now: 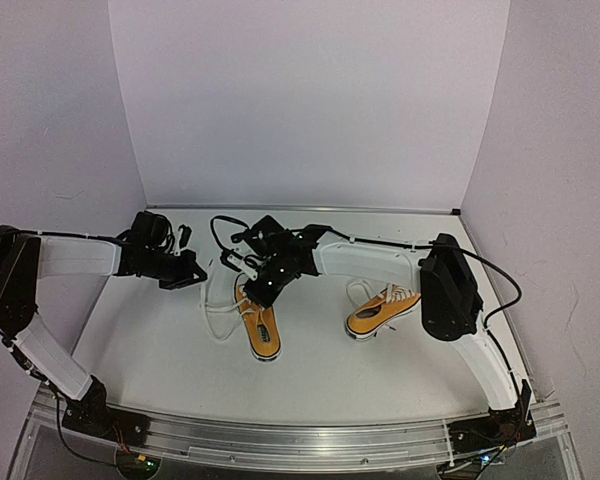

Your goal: Tie the shoes

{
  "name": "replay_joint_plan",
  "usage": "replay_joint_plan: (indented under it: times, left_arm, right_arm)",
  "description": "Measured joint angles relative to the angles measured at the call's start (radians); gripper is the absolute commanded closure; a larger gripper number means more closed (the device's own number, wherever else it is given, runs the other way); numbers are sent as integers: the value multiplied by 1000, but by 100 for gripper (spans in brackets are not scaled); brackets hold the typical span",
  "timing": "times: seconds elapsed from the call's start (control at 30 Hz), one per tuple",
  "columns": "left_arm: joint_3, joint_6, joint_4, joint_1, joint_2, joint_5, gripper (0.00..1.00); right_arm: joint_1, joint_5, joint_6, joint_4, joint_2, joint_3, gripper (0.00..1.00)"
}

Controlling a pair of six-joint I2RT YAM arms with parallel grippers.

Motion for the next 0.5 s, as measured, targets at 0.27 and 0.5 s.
replay_joint_plan:
  times: [0.27,0.5]
  left_arm:
    - [21,19,2,3,33,35,100]
    - [21,38,53,3,62,142,100]
  right_arm:
    - [0,-3,0,-11,13,17,100]
    - [0,-30,9,40,-8,-28,100]
